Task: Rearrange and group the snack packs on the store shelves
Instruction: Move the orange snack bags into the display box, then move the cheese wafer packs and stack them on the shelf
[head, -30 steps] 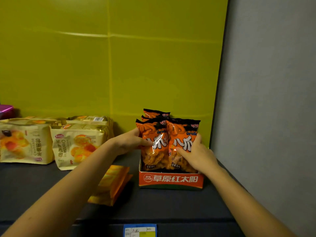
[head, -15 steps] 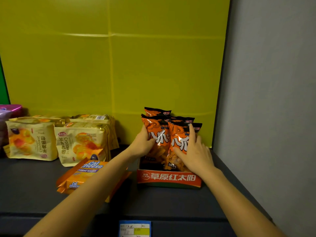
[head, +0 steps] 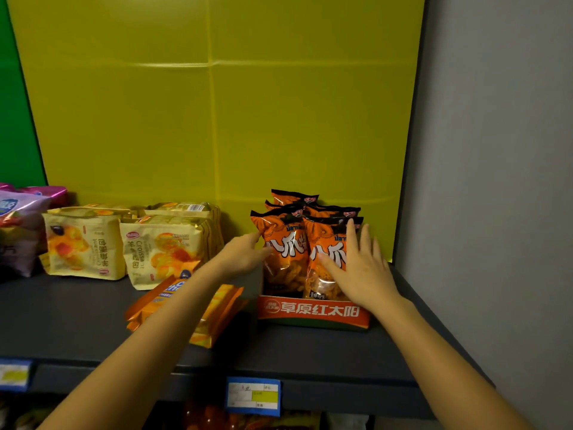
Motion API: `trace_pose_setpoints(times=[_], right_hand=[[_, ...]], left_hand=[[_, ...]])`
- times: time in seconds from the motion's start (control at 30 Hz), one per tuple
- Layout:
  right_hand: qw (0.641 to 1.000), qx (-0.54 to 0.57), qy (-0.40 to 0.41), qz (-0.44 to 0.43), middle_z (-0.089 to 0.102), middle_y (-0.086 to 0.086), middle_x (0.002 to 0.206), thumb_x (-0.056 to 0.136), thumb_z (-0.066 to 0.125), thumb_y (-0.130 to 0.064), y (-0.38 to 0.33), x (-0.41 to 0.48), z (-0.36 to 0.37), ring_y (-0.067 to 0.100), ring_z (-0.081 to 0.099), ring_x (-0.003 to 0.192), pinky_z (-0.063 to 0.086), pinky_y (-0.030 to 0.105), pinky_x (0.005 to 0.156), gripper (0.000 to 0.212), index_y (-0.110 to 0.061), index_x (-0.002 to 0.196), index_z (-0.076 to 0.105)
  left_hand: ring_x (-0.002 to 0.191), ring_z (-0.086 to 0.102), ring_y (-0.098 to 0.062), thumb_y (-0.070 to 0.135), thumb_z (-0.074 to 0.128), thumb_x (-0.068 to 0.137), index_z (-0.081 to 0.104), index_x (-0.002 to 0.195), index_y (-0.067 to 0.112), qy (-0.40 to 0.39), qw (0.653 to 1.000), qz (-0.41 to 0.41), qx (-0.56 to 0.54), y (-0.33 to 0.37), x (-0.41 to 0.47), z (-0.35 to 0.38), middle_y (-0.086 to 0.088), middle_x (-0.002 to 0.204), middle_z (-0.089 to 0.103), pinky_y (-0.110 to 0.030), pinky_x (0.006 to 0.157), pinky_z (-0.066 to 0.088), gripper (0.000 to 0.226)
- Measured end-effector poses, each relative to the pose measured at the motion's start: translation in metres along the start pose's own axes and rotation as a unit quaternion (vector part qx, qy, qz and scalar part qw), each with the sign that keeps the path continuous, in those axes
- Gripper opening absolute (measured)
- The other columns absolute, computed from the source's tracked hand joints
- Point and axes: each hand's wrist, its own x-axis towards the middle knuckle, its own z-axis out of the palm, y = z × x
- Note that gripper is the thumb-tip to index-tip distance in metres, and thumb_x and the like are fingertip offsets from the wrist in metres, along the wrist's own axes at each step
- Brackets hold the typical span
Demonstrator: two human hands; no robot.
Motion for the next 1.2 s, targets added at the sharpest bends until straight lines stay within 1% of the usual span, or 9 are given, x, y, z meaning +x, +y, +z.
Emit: trace_pose_setpoints(times=[0.17,0.3,0.47,0.7,0.83,0.97,1.03,1.1,1.2], right_hand=[[0.978,0.070,0.116,-0.159,0.032,-0.001,0.148,0.091,0.046,-0.037,-0.038,-0.019,-0.010,0.016,0.029,0.136,0.032,0.031,0.105,0.052,-0.019,0.139,0.035],[0.960,0.124,-0.012,-0.249,0.050,-0.008,0.128,0.089,0.049,-0.040,-0.080,-0.035,0.004,0.009,0.046,0.118,0.040,0.024,0.091,0.039,-0.026,0.126,0.048],[0.949,0.101,-0.182,-0.237,0.047,-0.002,0.137,0.077,0.051,-0.065,-0.121,-0.034,0.033,0.015,0.046,0.122,0.044,0.038,0.099,0.072,-0.021,0.134,0.042],[0.920,-0.091,-0.337,-0.176,0.041,0.008,0.143,0.058,0.055,-0.081,-0.156,-0.012,0.055,0.027,0.045,0.124,0.039,0.042,0.097,0.110,-0.011,0.139,0.030],[0.935,-0.088,-0.301,-0.164,0.040,0.009,0.142,0.054,0.056,-0.081,-0.156,-0.012,0.056,0.027,0.043,0.125,0.038,0.043,0.097,0.112,-0.011,0.138,0.030],[0.962,-0.058,-0.212,-0.164,0.039,0.005,0.141,0.053,0.060,-0.079,-0.147,-0.016,0.048,0.025,0.039,0.126,0.038,0.042,0.097,0.111,-0.015,0.138,0.028],[0.974,-0.030,-0.156,-0.162,0.038,0.003,0.140,0.052,0.060,-0.080,-0.140,-0.018,0.039,0.023,0.038,0.126,0.038,0.040,0.097,0.111,-0.018,0.138,0.027],[0.981,-0.006,-0.104,-0.163,0.036,0.001,0.141,0.052,0.060,-0.079,-0.131,-0.021,0.030,0.022,0.034,0.129,0.037,0.040,0.100,0.110,-0.020,0.138,0.025],[0.985,-0.004,-0.067,-0.160,0.032,-0.002,0.143,0.053,0.061,-0.077,-0.112,-0.028,0.018,0.020,0.027,0.133,0.034,0.041,0.102,0.110,-0.024,0.140,0.021]], left_hand=[[0.101,0.058,-0.019,0.022,0.052,0.092,0.061,0.119,0.004,0.126,0.991,-0.009,-0.047,-0.037,-0.041,-0.032,-0.013,0.119,0.065,-0.028,0.082,0.042,0.033],[0.092,0.063,-0.026,0.018,0.056,0.089,0.068,0.099,0.007,0.210,0.971,-0.066,-0.094,-0.081,-0.089,-0.048,-0.013,0.097,0.069,-0.040,0.082,0.049,0.019],[0.086,0.060,-0.022,0.019,0.057,0.089,0.065,0.094,0.014,0.244,0.956,-0.143,-0.077,-0.134,-0.136,-0.054,-0.012,0.097,0.069,-0.033,0.072,0.043,0.011],[0.106,0.055,-0.019,0.025,0.048,0.094,0.063,0.118,0.012,0.140,0.978,-0.152,-0.003,-0.164,-0.151,-0.050,-0.007,0.117,0.065,-0.030,0.091,0.042,0.031],[0.112,0.052,-0.021,0.028,0.046,0.095,0.062,0.119,0.014,0.077,0.989,-0.127,0.001,-0.161,-0.142,-0.046,-0.006,0.120,0.062,-0.039,0.098,0.042,0.032],[0.095,0.054,-0.016,0.024,0.038,0.095,0.062,0.100,0.021,0.060,0.980,-0.151,-0.115,-0.146,-0.130,-0.046,-0.008,0.109,0.063,-0.027,0.077,0.042,0.026],[0.087,0.055,-0.014,0.043,0.039,0.089,0.060,0.089,0.021,0.046,0.973,-0.175,-0.142,-0.141,-0.121,-0.047,-0.006,0.103,0.063,-0.029,0.075,0.040,0.030],[0.088,0.058,-0.014,0.064,0.048,0.075,0.061,0.091,0.019,0.015,0.974,-0.189,-0.127,-0.138,-0.110,-0.046,-0.001,0.097,0.064,-0.030,0.076,0.042,0.049],[0.089,0.060,-0.011,0.064,0.074,0.057,0.057,0.092,0.020,-0.037,0.971,-0.216,-0.096,-0.130,-0.095,-0.044,0.006,0.094,0.062,-0.025,0.073,0.047,0.059]])
